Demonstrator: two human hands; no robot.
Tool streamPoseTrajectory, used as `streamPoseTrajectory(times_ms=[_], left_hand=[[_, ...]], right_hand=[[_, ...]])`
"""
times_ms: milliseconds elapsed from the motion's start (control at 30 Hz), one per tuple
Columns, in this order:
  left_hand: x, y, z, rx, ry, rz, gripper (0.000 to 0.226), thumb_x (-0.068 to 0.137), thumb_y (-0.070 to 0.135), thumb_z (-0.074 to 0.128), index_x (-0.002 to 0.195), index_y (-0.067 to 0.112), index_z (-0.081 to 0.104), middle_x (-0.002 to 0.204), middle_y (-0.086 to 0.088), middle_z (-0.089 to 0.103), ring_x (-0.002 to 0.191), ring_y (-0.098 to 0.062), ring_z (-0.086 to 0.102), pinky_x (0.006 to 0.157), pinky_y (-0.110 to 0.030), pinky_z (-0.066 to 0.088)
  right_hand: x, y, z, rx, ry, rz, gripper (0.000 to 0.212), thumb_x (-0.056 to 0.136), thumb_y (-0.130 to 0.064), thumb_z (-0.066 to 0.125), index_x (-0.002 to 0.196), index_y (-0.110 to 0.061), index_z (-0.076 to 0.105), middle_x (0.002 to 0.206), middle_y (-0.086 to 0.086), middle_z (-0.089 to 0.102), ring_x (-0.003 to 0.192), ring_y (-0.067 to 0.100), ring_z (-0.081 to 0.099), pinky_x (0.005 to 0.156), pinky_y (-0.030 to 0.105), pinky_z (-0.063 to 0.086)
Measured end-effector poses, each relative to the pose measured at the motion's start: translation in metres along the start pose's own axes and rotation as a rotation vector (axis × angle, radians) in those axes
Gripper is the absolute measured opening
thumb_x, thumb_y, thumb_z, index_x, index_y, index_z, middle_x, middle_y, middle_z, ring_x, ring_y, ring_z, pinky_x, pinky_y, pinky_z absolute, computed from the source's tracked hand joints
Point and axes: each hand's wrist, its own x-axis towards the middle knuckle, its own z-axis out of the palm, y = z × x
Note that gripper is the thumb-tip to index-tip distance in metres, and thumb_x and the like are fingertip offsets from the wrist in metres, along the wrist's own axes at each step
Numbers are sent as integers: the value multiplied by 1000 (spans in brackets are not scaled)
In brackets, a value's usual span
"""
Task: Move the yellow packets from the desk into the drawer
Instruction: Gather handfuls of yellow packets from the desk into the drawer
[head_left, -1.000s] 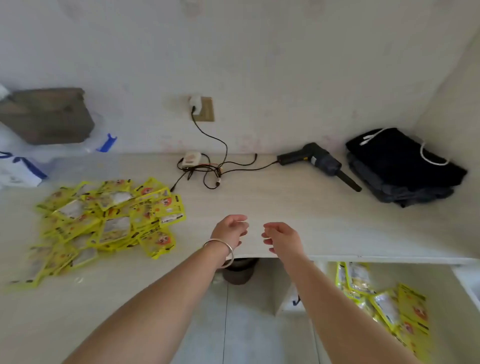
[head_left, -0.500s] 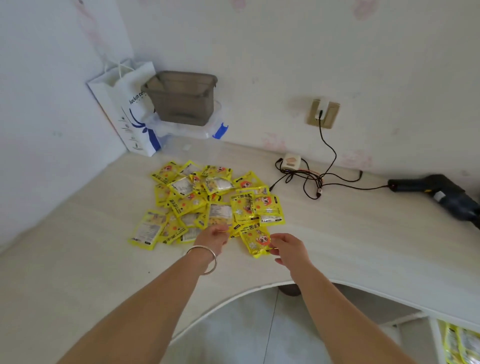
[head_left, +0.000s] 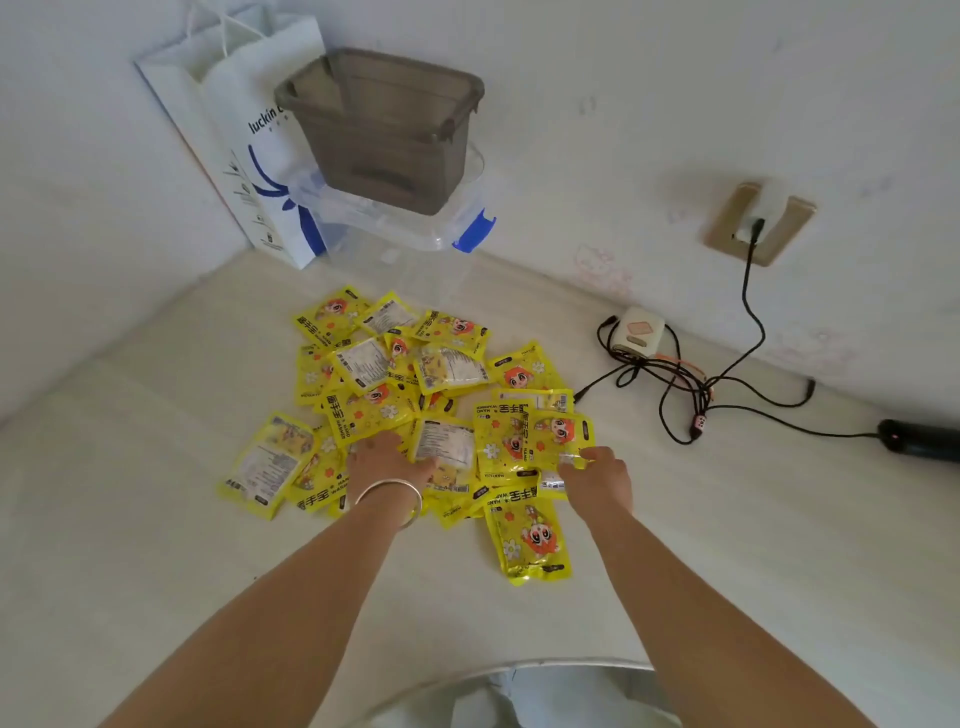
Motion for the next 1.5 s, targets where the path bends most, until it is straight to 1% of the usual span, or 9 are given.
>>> streamPoseTrajectory(times_ms=[100,367,600,733,833,933,1133,1400,1500], left_hand=[[6,3,5,132,-25,-11,79,70,56,68,135,19,44,144,-10,39,138,-29,31,103,-45,39],[10,1,13,219,22,3,82,64,61,70,131,22,45,139,-5,42,135,-26,31,104,-45,35],[17,7,11,126,-77,-49,74,62,53,76,124,22,49,129,-3,52,123,-26,49,100,-43,43],[23,5,8,95,-169,-94,87,60,60,75,132,19,48,138,-5,48,128,-26,47,99,-45,47],[24,3,4,115,-183,-90,77,64,65,69,122,14,58,130,-9,56,121,-30,52,95,-44,49],[25,3,1,11,-133,-112,59,78,53,63,120,12,59,126,-11,58,117,-32,55,92,-42,47],[21,3,0,-237,16,-56,38,84,37,60,105,5,64,105,-16,68,101,-35,62,82,-39,49],[18,1,-9,-527,-28,-59,63,84,42,64,138,16,45,138,-8,53,122,-32,53,100,-44,46],[16,0,-11,-778,-111,-127,68,83,35,68,142,15,41,149,-3,41,128,-31,48,89,-40,52]], right_hand=[[19,-5,3,-122,49,31,61,85,-36,62,137,-16,41,137,11,41,127,30,40,97,41,41],[34,-21,24,-247,39,165,91,68,-48,78,136,-7,33,132,17,42,120,36,47,94,45,44],[36,-26,15,-44,-80,317,62,77,-36,76,122,1,54,119,15,63,109,30,62,75,31,47],[39,-15,7,128,-64,360,56,72,-30,81,113,-1,57,113,16,63,108,32,61,91,38,50],[39,-5,3,347,-44,405,49,69,-26,83,104,-5,56,99,12,61,104,31,62,87,40,51],[40,6,3,590,-71,381,38,68,-20,84,96,-12,60,97,9,66,93,27,65,70,33,52],[35,10,4,930,-302,271,41,78,-7,72,117,-12,60,116,10,66,105,30,63,95,49,49],[14,-11,37,822,-628,138,51,70,-4,72,120,-2,60,120,21,64,107,39,62,89,50,52],[10,-19,48,733,-632,126,41,76,-3,71,116,-5,63,120,20,66,108,39,63,95,56,48]])
